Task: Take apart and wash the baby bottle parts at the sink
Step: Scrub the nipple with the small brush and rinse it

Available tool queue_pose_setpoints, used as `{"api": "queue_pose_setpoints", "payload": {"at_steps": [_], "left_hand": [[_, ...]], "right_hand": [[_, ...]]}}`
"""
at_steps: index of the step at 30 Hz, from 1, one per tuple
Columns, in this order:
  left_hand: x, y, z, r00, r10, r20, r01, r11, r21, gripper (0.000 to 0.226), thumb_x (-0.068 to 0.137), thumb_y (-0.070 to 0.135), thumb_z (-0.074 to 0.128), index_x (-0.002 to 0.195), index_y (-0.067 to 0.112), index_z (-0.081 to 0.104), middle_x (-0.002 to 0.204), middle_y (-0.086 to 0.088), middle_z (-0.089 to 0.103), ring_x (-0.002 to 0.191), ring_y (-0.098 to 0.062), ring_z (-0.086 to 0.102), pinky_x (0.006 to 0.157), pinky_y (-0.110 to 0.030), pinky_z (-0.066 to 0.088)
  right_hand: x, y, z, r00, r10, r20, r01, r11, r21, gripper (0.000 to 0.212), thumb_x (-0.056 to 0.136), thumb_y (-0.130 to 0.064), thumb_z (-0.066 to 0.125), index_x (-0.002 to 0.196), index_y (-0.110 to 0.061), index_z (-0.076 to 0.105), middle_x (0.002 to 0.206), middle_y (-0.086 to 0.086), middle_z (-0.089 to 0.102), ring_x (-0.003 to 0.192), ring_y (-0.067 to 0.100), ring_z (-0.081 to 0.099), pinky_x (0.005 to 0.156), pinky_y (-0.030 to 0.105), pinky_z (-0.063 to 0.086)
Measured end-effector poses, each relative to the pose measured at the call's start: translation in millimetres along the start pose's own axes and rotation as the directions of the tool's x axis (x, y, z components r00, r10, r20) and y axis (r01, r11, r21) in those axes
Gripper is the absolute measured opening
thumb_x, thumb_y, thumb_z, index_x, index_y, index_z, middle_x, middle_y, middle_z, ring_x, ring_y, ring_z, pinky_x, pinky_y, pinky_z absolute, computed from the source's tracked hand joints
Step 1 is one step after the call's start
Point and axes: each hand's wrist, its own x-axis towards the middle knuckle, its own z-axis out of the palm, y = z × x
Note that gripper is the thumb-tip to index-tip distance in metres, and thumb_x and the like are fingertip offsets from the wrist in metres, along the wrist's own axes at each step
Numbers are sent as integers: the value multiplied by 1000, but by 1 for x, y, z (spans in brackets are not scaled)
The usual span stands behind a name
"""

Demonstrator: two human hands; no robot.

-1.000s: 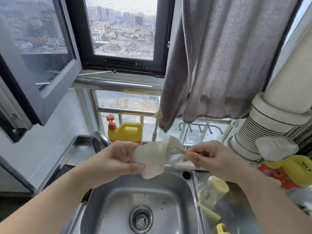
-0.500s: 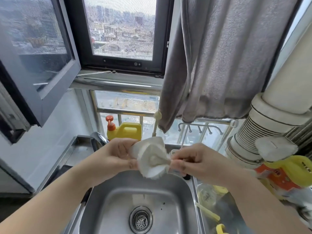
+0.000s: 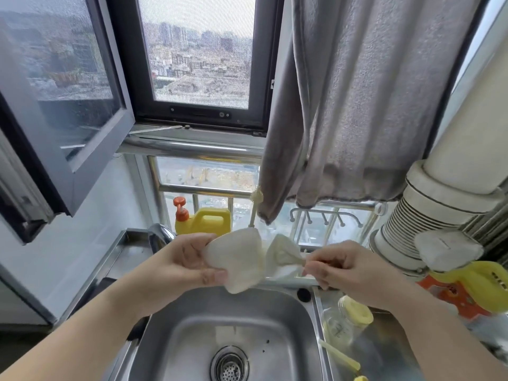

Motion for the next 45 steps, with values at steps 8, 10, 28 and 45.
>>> {"api": "queue_pose_setpoints", "payload": {"at_steps": [8,10,28,45], "left_hand": [[7,-12,7,994,-108,6,108,994,14,61,30,45,95,83,19,79,85,-4,74,79,-15,70,71,-23,56],[7,-15,3,991,-136,-6,136,989,56,65,34,43,96,86,8,76,86,-10,72,79,-18,67,75,-26,57],[6,-10,7,991,-122,-46,105,954,-281,65,24,39,98,83,16,79,88,-8,74,80,-21,71,69,-30,58],[0,-8,7,989,-84,124,64,985,157,33,62,11,87,89,27,77,85,6,73,83,-5,66,76,-18,51]], "right_hand": [[1,0,19,997,-25,73,16,992,125,24,93,-30,59,73,-33,72,54,-12,49,56,12,38,56,26,30],[-1,2,21,997,-21,69,14,994,113,19,89,-39,60,77,-31,73,54,-13,49,56,10,39,56,20,31],[-12,-7,17,990,6,140,-48,952,303,32,90,-35,56,60,-34,68,52,-12,47,44,3,33,47,13,27],[-21,-1,9,982,103,155,-101,995,-25,26,90,-35,59,67,-40,69,57,-10,54,55,10,39,56,27,31]]}}
